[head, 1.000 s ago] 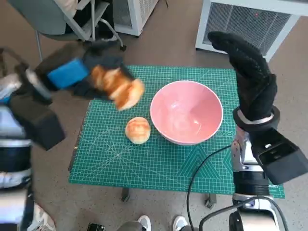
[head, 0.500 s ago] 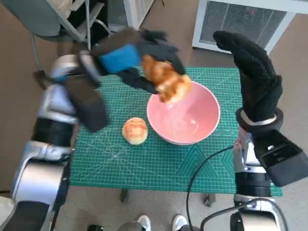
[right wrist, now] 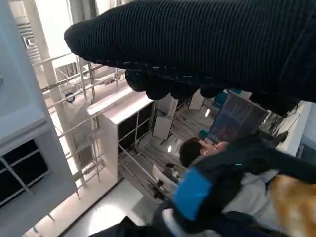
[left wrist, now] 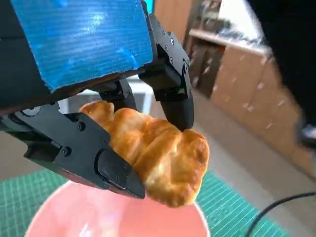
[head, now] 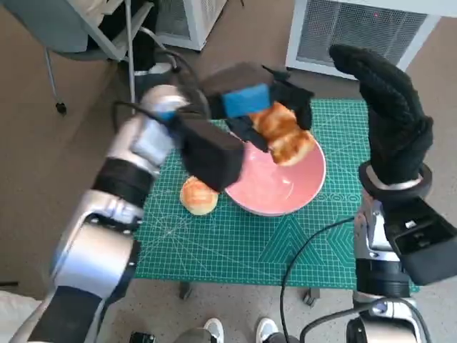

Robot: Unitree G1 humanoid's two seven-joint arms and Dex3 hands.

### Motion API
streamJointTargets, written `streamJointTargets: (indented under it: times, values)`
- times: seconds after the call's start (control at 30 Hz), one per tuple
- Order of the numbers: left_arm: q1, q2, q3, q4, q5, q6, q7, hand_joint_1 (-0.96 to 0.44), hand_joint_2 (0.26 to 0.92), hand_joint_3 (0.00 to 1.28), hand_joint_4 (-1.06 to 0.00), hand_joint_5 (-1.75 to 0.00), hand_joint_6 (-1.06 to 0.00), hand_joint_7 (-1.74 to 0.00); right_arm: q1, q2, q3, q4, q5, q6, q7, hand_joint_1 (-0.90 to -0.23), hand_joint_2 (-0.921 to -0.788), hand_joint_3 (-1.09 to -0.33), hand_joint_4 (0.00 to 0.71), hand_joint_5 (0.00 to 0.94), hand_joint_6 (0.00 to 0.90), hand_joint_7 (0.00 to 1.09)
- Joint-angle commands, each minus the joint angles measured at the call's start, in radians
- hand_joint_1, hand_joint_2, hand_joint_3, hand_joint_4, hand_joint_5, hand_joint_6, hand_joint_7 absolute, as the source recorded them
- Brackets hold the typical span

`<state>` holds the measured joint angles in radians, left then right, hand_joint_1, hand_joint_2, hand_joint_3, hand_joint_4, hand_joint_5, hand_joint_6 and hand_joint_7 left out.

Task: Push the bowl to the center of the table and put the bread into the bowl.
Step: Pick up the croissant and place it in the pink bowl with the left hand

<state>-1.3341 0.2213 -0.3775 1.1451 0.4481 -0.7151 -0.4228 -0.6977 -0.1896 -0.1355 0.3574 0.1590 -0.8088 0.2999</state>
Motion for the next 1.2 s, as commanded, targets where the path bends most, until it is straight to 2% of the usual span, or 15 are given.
streamJointTargets:
  times: [0.03,0.17,0.3,0.4,0.43,0.47,0.5,0.53,0.63,0.77,0.93,1.2]
  values:
    - [-0.025,-0.023,-0.033,0.042,0.049,0.014,0.041,0.00,0.921,0.10,-0.58,-1.18,-0.67,-1.21,0.032,-0.006,-0.005,-0.015,-0.005,0.017,-0.017,-0.597,-0.921,-0.707,0.321,0.004,0.052,0.63]
    - [-0.019,-0.034,-0.046,0.065,0.063,0.024,0.048,0.00,0.921,0.11,-0.57,-1.19,-0.65,-1.23,0.043,-0.006,-0.005,-0.031,-0.009,0.026,-0.026,-0.600,-0.921,-0.707,0.321,0.004,0.052,0.63]
    - [-0.011,-0.050,-0.043,0.091,0.056,0.043,0.020,0.00,0.921,0.13,-0.57,-1.21,-0.61,-1.26,0.052,-0.005,-0.005,-0.044,-0.013,0.029,-0.034,-0.606,-0.921,-0.707,0.322,0.004,0.052,0.63]
    - [-0.008,-0.059,-0.032,0.105,0.034,0.072,-0.046,0.00,0.921,0.19,-0.50,-1.31,-0.54,-1.31,0.055,-0.006,-0.004,-0.048,-0.017,0.032,-0.039,-0.608,-0.921,-0.707,0.322,0.004,0.053,0.63]
    - [-0.008,-0.061,-0.031,0.108,0.030,0.081,-0.068,-0.01,0.914,0.18,-0.40,-0.98,-0.45,-1.03,0.056,-0.006,-0.004,-0.049,-0.018,0.032,-0.041,-0.608,-0.921,-0.707,0.322,0.003,0.053,0.63]
    - [-0.007,-0.061,-0.033,0.109,0.029,0.091,-0.091,-0.01,0.915,0.16,-0.40,-0.81,-0.44,-0.89,0.057,-0.006,-0.003,-0.049,-0.019,0.032,-0.042,-0.609,-0.921,-0.707,0.322,0.003,0.053,0.63]
    - [-0.006,-0.059,-0.035,0.107,0.029,0.104,-0.115,-0.02,0.910,0.12,-0.32,-0.53,-0.39,-0.63,0.057,-0.006,-0.003,-0.049,-0.020,0.032,-0.043,-0.609,-0.921,-0.707,0.322,0.003,0.053,0.63]
    - [-0.005,-0.057,-0.037,0.104,0.029,0.111,-0.130,-0.04,0.897,0.09,-0.23,-0.34,-0.34,-0.45,0.058,-0.006,-0.002,-0.049,-0.020,0.032,-0.044,-0.609,-0.921,-0.706,0.322,0.003,0.053,0.63]
    - [-0.003,-0.052,-0.033,0.091,0.027,0.138,-0.165,-0.07,0.880,0.04,-0.11,-0.11,-0.29,-0.20,0.058,-0.006,-0.001,-0.048,-0.020,0.031,-0.045,-0.609,-0.921,-0.706,0.322,0.003,0.053,0.63]
    - [0.005,-0.040,-0.030,0.066,0.025,0.160,-0.184,-0.12,0.859,0.01,-0.02,-0.02,-0.23,-0.07,0.058,-0.005,0.001,-0.046,-0.018,0.030,-0.045,-0.609,-0.921,-0.706,0.322,0.003,0.052,0.63]
    - [0.029,-0.003,-0.031,0.017,0.032,0.119,-0.150,-0.21,0.849,0.00,0.00,0.00,-0.21,-0.04,0.059,-0.004,0.002,-0.044,-0.020,0.023,-0.045,-0.610,-0.921,-0.706,0.321,0.003,0.052,0.63]
    - [0.071,0.094,0.009,-0.078,-0.014,0.056,-0.172,-0.37,0.843,0.00,0.00,0.00,-0.17,-0.01,0.055,-0.003,0.004,-0.038,-0.020,0.023,-0.045,-0.611,-0.921,-0.706,0.321,0.002,0.050,0.63]
